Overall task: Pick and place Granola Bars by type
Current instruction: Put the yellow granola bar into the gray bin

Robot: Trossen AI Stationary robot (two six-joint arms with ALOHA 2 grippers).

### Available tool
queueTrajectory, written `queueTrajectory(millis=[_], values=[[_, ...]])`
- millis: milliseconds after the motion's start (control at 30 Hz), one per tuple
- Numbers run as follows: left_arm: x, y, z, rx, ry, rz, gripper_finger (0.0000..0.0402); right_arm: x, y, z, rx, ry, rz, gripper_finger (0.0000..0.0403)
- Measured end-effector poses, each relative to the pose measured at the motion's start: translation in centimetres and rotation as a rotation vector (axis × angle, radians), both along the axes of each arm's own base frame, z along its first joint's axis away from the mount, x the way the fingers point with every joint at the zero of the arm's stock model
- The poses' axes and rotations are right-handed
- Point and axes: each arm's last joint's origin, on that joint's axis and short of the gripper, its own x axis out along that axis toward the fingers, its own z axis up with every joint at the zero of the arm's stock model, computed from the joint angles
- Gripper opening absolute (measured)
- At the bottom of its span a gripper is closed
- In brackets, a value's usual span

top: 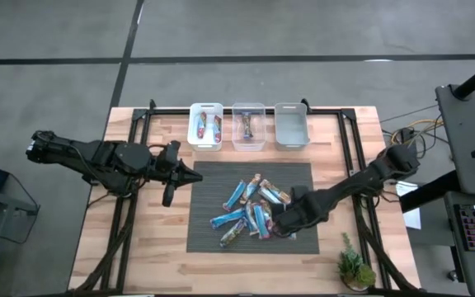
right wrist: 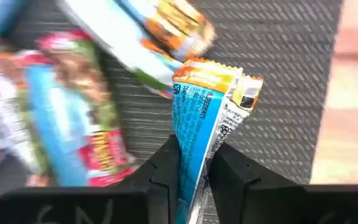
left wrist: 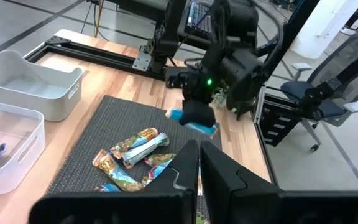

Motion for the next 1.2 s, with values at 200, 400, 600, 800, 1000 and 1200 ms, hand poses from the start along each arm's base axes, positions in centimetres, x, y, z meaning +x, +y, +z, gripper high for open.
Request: queueTrajectory(millis=[200,400,600,800,1000,1200], values=[[0.0,0.0,0.0,0.015,-0.001,-0.004,0.0000,0.0,-1.6,2.5,-0.059,-0.073,0.133,0.0063],[0.0,0.1,0.0,0.016,-0.003,0.018,0.0000,-0.8,-4.4,5.3,-0.111,-0.141,0.196,0.0063],[0.0,0.1,0.0,0.017,-0.002,0.023,0.0000,-2.3,-8.4,8.3,-0.161,-0.195,0.261,0.0063],[0.0,0.1,0.0,0.017,-0.002,0.025,0.0000,-4.2,-13.2,10.8,-0.241,-0.240,0.260,0.0063],[0.0,0.1,-0.1,0.017,-0.002,0.044,0.0000,-5.9,-18.0,11.8,-0.312,-0.219,0.210,0.0063],[0.0,0.2,-0.1,-0.008,-0.003,0.073,0.0000,-6.7,-22.5,11.3,-0.310,-0.169,0.190,0.0063]])
